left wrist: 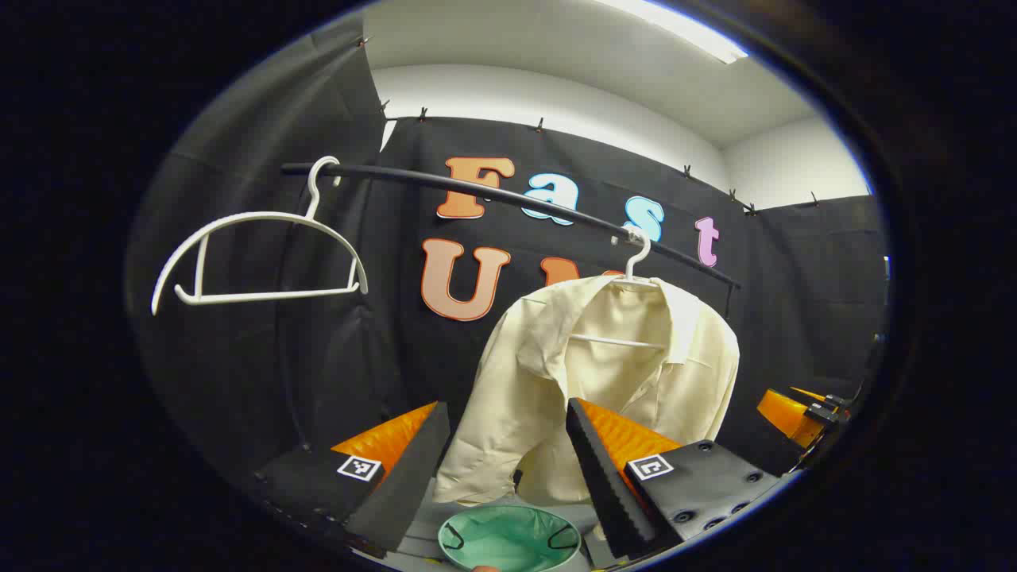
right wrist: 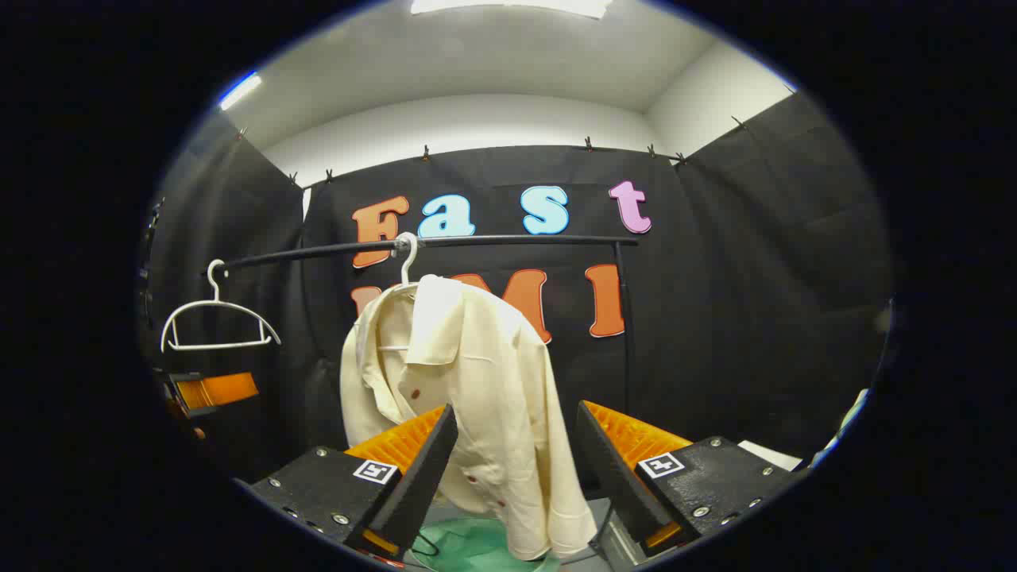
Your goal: Grasp the clothes on the hanger with both hands and then place them into the laundry hamper below.
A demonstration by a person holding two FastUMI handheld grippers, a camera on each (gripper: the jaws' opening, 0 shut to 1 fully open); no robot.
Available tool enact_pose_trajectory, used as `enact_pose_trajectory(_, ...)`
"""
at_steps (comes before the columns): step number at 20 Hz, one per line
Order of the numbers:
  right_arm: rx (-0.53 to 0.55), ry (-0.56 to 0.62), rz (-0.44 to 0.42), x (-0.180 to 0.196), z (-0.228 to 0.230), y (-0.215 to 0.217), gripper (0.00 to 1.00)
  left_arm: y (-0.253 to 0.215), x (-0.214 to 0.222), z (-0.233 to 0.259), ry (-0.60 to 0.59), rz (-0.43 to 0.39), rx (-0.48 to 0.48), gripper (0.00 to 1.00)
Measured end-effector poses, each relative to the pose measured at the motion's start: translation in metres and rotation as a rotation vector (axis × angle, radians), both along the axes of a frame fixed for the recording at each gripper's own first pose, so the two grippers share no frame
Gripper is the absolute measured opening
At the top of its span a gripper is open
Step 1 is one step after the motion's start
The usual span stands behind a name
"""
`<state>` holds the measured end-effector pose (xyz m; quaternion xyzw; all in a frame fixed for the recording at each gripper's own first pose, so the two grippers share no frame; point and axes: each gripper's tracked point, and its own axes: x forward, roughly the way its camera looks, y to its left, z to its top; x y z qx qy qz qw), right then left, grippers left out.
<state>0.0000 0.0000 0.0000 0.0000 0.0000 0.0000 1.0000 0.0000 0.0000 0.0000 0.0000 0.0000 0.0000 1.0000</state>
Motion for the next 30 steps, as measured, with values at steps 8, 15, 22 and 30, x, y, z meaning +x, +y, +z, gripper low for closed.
enact_pose_trajectory(8, 0.045, 0.044, -0.01, 0.005, -0.006, 0.003, 0.94, 0.008, -0.006, 0.007, -0.032, 0.052, 0.059, 0.93)
enact_pose_trajectory(15, 0.043, 0.067, 0.011, -0.002, -0.01, 0.015, 0.95, 0.022, -0.018, -0.004, -0.002, 0.087, 0.069, 0.93)
enact_pose_trajectory(22, 0.028, 0.108, 0.043, 0.012, -0.015, 0.05, 0.95, 0.024, -0.019, -0.011, 0.023, 0.082, 0.055, 0.97)
enact_pose_trajectory(30, 0.037, 0.097, 0.118, 0.053, 0.004, 0.112, 0.94, 0.041, -0.028, -0.011, 0.026, 0.109, 0.057, 0.97)
